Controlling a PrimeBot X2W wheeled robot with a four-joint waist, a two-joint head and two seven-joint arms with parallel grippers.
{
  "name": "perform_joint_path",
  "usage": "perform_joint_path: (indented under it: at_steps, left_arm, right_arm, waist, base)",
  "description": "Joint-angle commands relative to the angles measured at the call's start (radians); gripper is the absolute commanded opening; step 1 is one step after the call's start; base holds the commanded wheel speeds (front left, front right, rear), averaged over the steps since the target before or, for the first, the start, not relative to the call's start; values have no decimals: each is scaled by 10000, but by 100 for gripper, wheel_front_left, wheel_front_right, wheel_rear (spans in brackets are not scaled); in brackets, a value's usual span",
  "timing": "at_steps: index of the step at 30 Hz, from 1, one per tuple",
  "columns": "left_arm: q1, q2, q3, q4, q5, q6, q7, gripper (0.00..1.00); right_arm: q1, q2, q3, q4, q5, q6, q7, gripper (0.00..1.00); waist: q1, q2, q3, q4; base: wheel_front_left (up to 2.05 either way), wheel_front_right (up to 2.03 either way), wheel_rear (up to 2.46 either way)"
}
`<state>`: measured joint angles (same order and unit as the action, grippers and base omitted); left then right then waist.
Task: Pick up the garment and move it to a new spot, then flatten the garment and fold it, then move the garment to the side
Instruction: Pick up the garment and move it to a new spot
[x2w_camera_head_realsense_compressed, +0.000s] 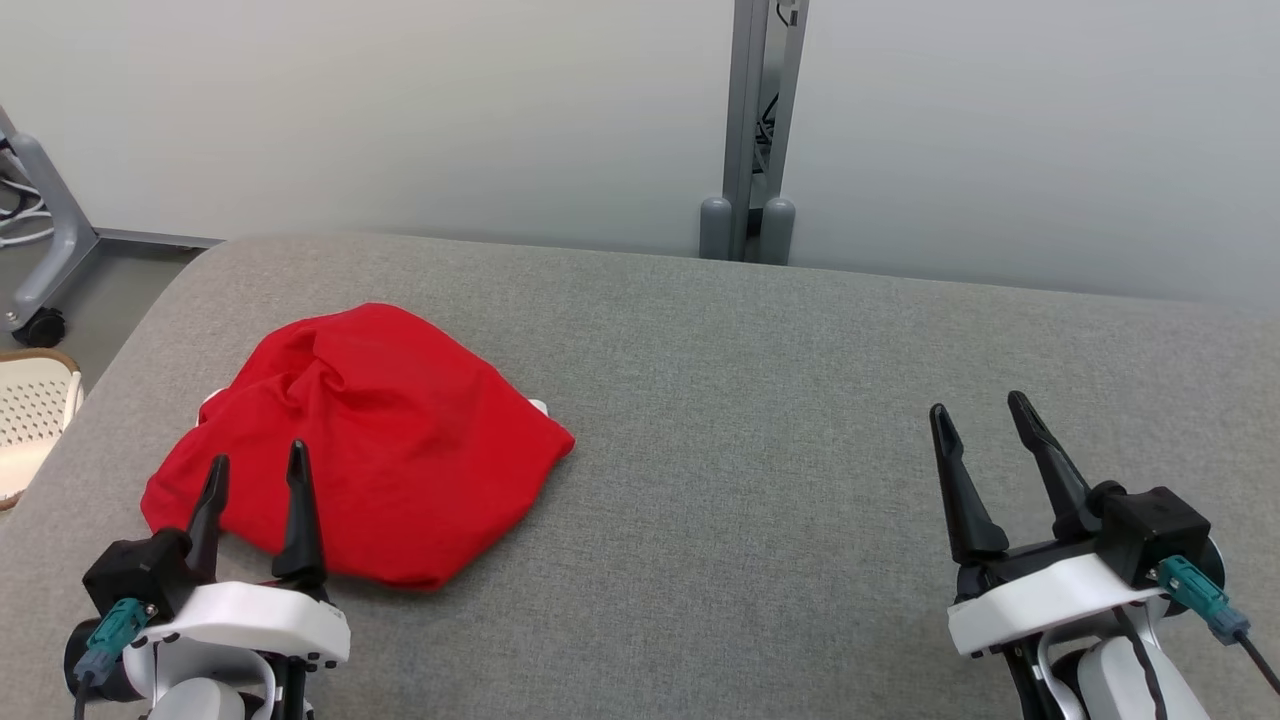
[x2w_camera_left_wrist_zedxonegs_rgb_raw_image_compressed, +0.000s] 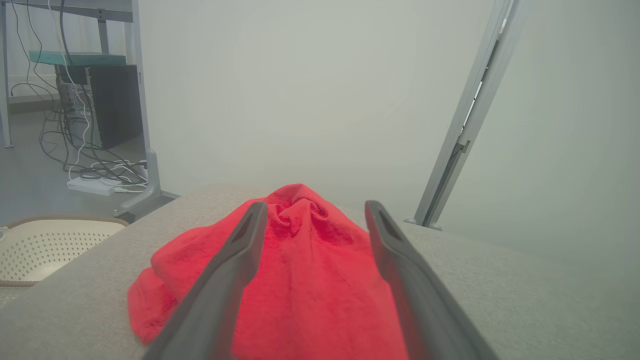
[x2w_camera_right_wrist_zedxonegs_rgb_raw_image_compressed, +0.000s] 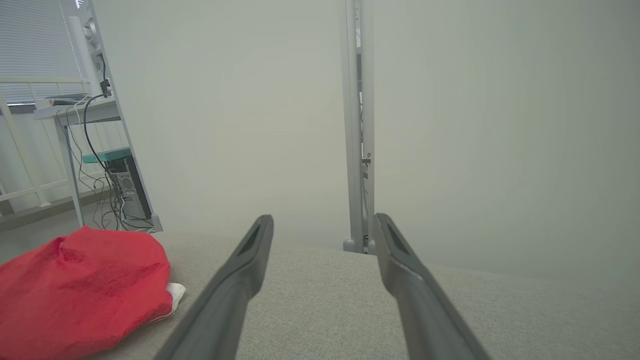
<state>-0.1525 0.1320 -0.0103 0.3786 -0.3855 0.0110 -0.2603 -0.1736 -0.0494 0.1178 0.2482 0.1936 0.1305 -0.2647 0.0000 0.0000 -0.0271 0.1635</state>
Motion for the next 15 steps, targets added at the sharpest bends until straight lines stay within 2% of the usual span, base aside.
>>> perform_joint_path:
  at_steps: [1, 6, 11, 13, 15]
  left_arm:
    - [-4, 4, 34, -16, 189, -22, -42, 100]
    - [-363, 227, -39, 328, 324, -76, 164, 100]
    - [-1256, 744, -363, 898, 487, -254, 1505, 100]
    - [-1756, 746, -335, 1094, 152, -429, 2129, 100]
    - [-2299, 1024, -374, 1350, 160, -500, 2719, 100]
  right_arm:
    - [75, -37, 73, 23, 103, 6, -23, 100]
    - [-37, -39, 232, 26, 196, 6, -23, 100]
    - [-69, -40, 339, 85, 246, 6, -23, 100]
    - [-151, -40, 364, 84, 231, 6, -23, 100]
    - [-245, -39, 399, 50, 245, 6, -23, 100]
  waist:
    - [0, 0, 1, -27]
    - [0, 0, 76, -154]
    - [0, 0, 255, -316]
    - [0, 0, 407, -373]
    - [0, 0, 581, -440]
  base:
    - [0, 0, 0]
    - [0, 0, 0]
    - [0, 0, 0]
    - [0, 0, 0]
    - [0, 0, 0]
